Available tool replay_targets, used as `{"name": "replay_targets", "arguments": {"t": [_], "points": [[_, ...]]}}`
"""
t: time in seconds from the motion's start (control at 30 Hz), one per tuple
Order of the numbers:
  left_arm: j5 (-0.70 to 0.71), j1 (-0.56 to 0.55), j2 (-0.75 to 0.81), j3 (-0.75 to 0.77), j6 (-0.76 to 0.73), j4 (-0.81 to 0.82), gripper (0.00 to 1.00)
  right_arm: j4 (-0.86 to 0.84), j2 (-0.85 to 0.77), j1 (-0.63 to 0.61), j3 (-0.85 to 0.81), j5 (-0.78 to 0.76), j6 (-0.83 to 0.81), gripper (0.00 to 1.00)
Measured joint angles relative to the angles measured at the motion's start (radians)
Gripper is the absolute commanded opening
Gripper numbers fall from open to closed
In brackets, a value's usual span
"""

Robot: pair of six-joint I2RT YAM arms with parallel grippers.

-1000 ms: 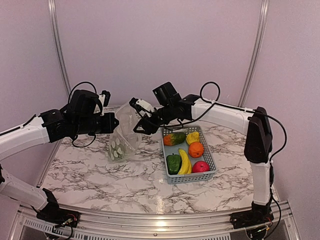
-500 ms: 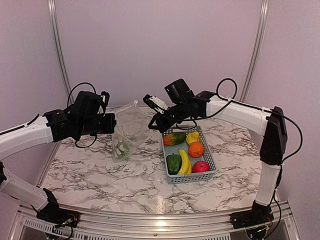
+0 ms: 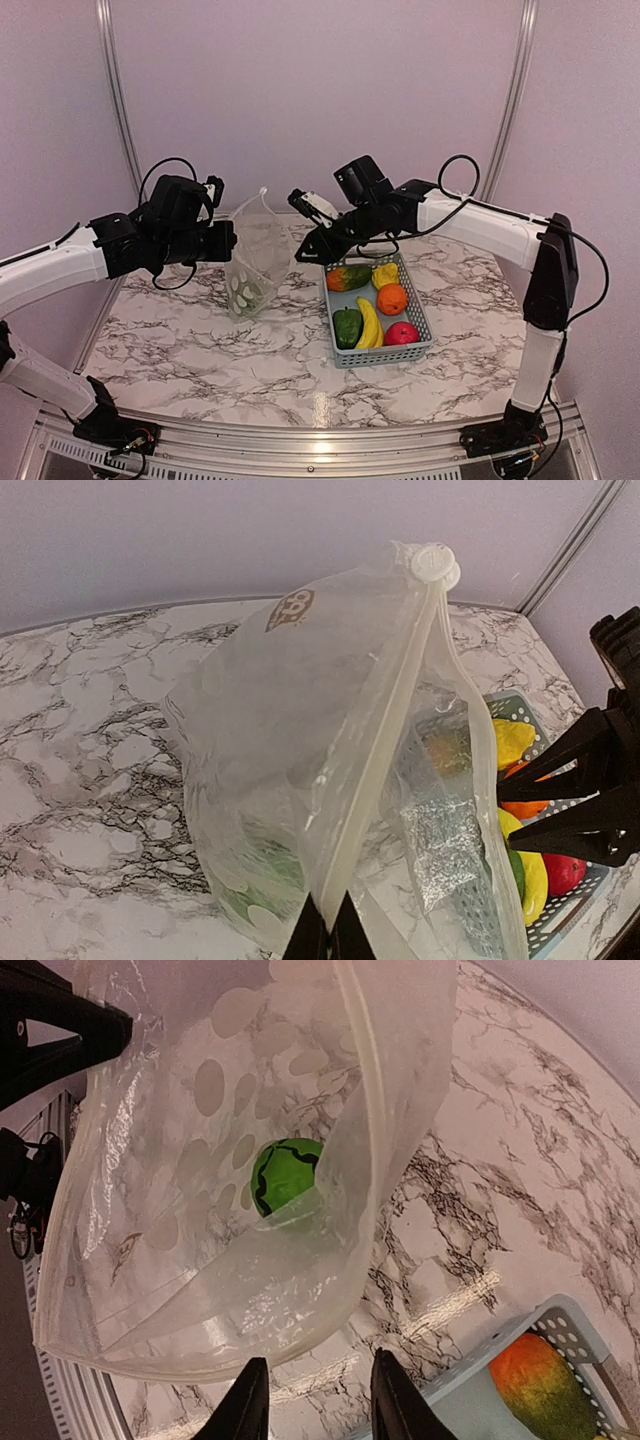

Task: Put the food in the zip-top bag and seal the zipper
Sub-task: Adjust the zipper food storage bag at the center of the board.

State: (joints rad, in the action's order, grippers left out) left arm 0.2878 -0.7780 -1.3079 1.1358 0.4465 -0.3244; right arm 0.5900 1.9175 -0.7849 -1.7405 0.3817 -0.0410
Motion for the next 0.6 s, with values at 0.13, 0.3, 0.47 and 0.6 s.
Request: {"name": "replay_targets", "arguments": {"t": [0.13, 0.3, 0.47, 0.6], "points": [[-0.012, 0.0, 0.0, 0.007, -0.007, -0.002, 0.0, 0.019, -0.037, 0.007, 0.002, 0.011, -0.051, 0.38], [-0.019, 0.0, 0.0, 0.01, -0.01, -0.002, 0.0, 0.051, -0.105, 0.039, 0.006, 0.043, -0.138, 0.39], [-0.025, 0.0, 0.0, 0.01, -0.01, -0.002, 0.0, 0.093, -0.132, 0.081, 0.056, 0.074, -0.252, 0.41], [-0.027, 0.0, 0.0, 0.01, -0.011, -0.002, 0.0, 0.129, -0.134, 0.124, 0.153, 0.099, -0.335, 0.44]]}}
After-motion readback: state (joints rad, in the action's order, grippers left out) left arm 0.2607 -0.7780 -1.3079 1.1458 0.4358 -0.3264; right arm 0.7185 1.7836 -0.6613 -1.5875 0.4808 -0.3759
